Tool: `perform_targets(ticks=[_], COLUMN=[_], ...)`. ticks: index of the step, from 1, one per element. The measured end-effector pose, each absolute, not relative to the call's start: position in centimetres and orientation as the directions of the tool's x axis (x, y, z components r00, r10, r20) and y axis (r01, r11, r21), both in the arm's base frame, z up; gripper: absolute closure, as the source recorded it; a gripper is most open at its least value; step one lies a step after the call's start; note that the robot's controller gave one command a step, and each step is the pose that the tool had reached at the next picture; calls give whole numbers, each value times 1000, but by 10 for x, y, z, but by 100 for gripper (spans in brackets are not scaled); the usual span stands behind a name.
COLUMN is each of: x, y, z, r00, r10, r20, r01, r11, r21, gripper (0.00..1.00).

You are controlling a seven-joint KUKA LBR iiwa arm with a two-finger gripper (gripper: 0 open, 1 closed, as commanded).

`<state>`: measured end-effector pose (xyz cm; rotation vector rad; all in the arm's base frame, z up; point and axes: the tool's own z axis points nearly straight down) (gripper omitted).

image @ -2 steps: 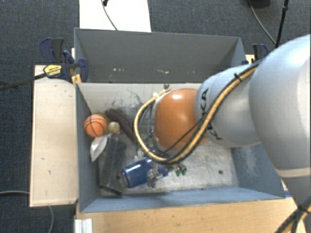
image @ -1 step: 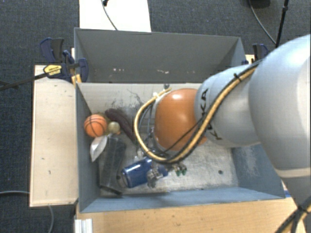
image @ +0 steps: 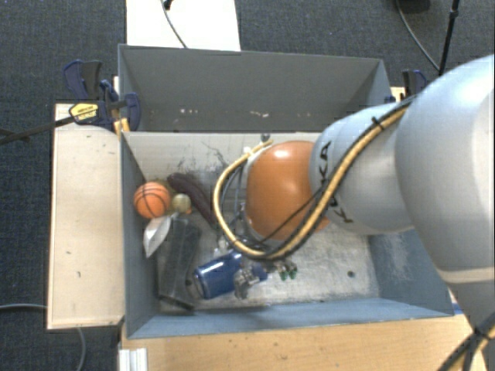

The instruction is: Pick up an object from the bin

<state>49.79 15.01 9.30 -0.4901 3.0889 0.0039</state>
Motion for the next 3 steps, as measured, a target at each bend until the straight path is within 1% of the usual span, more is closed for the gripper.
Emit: perform_targets(ticks=[1,2,3], x=[498,520,491], y=[150,155,152], z=[93,92,220], r00=[-951,-914,-931], r10=[-309,-406,-366], r20=[-14,15,-3], r01=[-309,-406,-366], r11=[951,914,931], r21=[0,7,1], gripper=[100,100,100])
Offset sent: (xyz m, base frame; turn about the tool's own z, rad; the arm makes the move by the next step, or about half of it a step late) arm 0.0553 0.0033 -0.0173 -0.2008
